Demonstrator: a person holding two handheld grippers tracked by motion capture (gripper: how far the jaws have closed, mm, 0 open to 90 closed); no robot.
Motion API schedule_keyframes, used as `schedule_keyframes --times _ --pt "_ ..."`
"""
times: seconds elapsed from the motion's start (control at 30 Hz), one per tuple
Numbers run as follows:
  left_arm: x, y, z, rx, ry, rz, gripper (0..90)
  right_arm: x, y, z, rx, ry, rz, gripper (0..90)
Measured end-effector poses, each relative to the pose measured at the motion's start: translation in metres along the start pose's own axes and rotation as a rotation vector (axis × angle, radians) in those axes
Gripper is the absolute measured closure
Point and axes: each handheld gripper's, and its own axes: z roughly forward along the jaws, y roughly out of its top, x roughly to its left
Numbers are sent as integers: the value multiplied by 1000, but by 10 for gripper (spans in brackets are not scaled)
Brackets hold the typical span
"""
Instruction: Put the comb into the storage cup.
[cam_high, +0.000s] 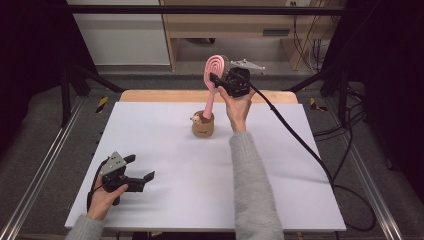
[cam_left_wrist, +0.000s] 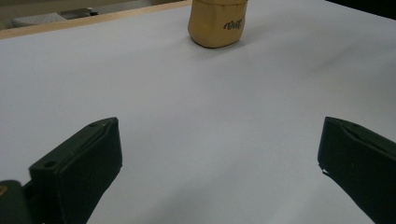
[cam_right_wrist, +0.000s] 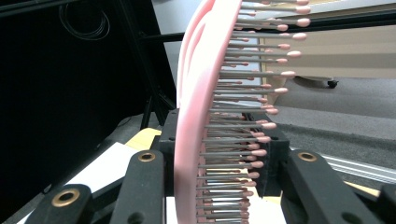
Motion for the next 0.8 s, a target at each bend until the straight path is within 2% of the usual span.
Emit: schedule_keyframes --times 0.8 --pt "0 0 0 -1 -2 0 0 3 -18 16 31 -9 -7 631"
